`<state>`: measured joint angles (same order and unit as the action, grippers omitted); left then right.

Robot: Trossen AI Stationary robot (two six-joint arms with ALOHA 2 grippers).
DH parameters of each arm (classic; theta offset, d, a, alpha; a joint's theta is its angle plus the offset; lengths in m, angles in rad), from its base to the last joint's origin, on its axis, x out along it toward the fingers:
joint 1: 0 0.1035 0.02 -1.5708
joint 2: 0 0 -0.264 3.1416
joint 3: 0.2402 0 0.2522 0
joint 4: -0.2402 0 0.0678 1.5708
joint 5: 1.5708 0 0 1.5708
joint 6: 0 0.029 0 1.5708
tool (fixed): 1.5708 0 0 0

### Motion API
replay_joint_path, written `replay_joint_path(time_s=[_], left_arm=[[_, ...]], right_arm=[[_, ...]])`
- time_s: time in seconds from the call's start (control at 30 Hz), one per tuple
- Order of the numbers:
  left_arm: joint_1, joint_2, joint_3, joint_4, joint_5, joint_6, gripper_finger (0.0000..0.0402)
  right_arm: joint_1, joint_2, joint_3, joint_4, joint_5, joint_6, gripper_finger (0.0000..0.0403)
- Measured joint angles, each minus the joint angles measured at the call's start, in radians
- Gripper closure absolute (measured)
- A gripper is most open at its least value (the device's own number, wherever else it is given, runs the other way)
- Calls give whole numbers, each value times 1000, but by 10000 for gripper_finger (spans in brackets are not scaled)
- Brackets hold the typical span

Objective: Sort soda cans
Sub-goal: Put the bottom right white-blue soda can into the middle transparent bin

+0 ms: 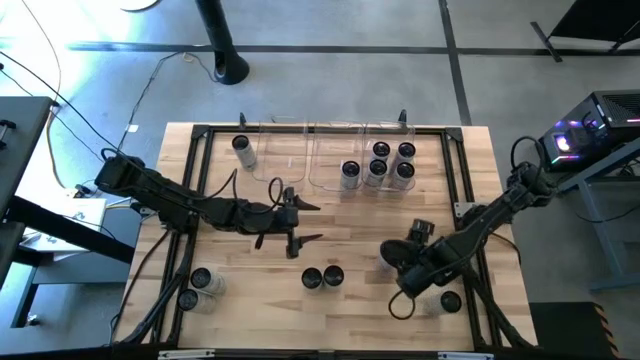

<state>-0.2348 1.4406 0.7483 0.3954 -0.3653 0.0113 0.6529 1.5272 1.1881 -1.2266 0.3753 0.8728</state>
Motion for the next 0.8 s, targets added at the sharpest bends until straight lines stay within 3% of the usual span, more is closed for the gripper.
replay_joint_path(time_s=[0.27, 0.43, 0.6, 0.8], left_arm=[[0, 0, 0, 0, 0, 0, 64], [-1, 0, 0, 1, 0, 1, 64], [-1, 0, 0, 9, 36, 5, 64], [-1, 32, 0, 79, 42, 29, 64]], right_arm=[[-73, 0, -56, 75, 96, -156, 100], [-117, 0, -173, 224, 118, -229, 100], [-143, 0, -255, 347, 206, -273, 100], [-228, 0, -319, 630, 262, -425, 100]])
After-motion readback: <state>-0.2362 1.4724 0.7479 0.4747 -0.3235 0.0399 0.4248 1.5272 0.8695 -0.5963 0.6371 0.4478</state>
